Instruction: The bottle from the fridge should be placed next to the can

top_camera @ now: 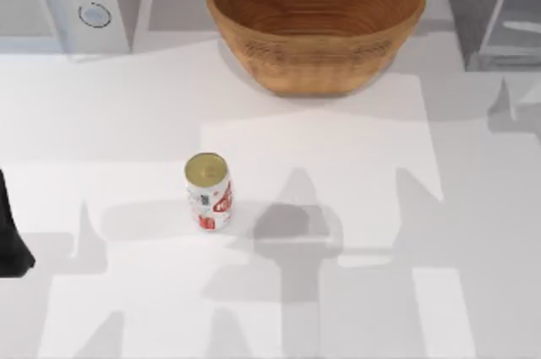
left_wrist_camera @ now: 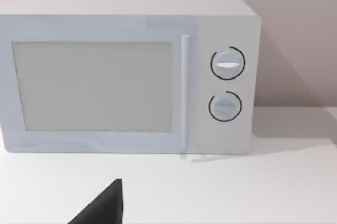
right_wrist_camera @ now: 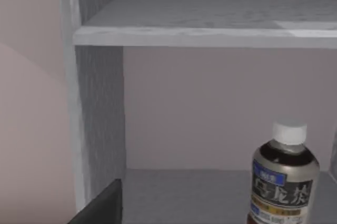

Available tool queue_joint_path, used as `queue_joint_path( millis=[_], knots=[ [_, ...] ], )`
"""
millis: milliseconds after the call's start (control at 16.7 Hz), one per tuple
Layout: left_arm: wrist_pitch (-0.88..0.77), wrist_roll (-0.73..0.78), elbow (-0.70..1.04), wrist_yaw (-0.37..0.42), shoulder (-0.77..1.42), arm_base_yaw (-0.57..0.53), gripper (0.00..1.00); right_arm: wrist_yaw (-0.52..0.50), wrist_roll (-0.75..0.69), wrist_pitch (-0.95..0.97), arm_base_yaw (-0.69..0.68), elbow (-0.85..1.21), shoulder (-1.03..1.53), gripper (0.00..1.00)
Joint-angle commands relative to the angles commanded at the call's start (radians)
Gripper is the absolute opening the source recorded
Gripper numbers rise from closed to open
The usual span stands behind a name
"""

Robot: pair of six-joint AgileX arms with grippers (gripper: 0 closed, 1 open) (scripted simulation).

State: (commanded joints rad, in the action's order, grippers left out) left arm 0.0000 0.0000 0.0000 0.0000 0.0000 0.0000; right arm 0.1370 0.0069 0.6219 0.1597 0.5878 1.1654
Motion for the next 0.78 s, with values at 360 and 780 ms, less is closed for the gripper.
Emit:
queue_joint_path(
  millis=[360,780],
  knots=[
    [0.0,0.0,0.0,0.0,0.0,0.0,1.0,0.067,0.0,0.294,0.075,0.277,0.637,1.0],
    [0.0,0.0,0.0,0.0,0.0,0.0,1.0,0.106,0.0,0.462,0.117,0.437,0.945,1.0]
  ],
)
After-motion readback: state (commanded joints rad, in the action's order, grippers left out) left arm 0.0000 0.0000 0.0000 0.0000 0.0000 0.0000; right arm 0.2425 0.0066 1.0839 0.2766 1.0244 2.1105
